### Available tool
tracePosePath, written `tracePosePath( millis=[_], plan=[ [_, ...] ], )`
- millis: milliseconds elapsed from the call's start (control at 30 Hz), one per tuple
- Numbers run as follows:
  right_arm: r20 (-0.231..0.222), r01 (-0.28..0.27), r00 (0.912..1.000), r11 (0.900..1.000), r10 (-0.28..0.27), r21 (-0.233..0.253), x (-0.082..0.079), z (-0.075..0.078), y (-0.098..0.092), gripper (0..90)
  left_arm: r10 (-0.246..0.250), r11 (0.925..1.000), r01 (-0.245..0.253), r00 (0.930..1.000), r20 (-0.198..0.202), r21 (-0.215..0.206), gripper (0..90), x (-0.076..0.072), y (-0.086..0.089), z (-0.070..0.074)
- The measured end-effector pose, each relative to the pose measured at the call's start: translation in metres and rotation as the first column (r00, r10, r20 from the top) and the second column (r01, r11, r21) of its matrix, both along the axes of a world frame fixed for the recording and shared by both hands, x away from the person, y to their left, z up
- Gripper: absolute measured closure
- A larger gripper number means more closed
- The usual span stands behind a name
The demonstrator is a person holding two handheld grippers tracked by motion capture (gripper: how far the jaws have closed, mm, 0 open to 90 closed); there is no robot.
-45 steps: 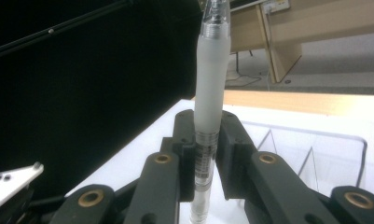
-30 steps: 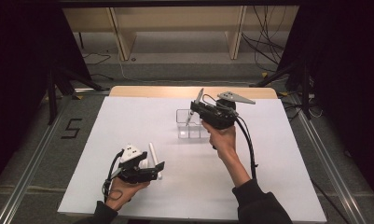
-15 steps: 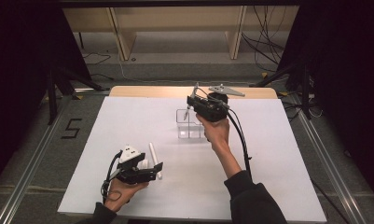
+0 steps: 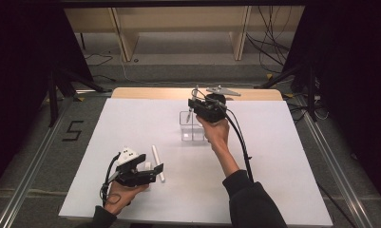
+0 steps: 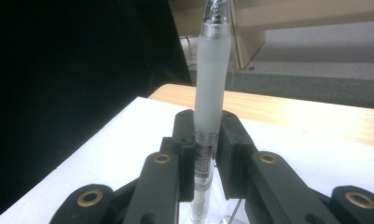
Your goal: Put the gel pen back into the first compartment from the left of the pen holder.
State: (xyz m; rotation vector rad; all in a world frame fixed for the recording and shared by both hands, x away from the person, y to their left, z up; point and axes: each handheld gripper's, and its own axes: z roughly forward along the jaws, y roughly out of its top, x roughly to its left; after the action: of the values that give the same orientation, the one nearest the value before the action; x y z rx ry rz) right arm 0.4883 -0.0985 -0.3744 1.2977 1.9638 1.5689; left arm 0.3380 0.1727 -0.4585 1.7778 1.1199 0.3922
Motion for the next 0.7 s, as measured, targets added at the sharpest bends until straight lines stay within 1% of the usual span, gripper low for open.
tracePosePath(
  millis=[233, 400, 700],
  plan=[
    [-0.011, 0.009, 0.9999, 1.0, -0.01, -0.027, 0.005, -0.004, 0.004, 79.1, -0.008, 0.9999, 0.008, 0.9999, 0.01, -0.007, 17.8, -0.001, 0.002, 0.0],
    [-0.03, 0.011, 0.9995, 0.999, -0.012, -0.037, 0.008, -0.009, 0.005, 79.0, -0.013, 0.9999, 0.013, 0.9996, 0.025, -0.007, 17.7, -0.001, 0.004, 0.001],
    [-0.045, -0.003, 0.999, 0.999, 0.001, -0.049, 0.01, -0.013, 0.009, 78.9, 0.002, 0.9999, -0.002, 0.9994, 0.035, -0.012, 17.6, -0.001, 0.009, 0.001]
  ],
)
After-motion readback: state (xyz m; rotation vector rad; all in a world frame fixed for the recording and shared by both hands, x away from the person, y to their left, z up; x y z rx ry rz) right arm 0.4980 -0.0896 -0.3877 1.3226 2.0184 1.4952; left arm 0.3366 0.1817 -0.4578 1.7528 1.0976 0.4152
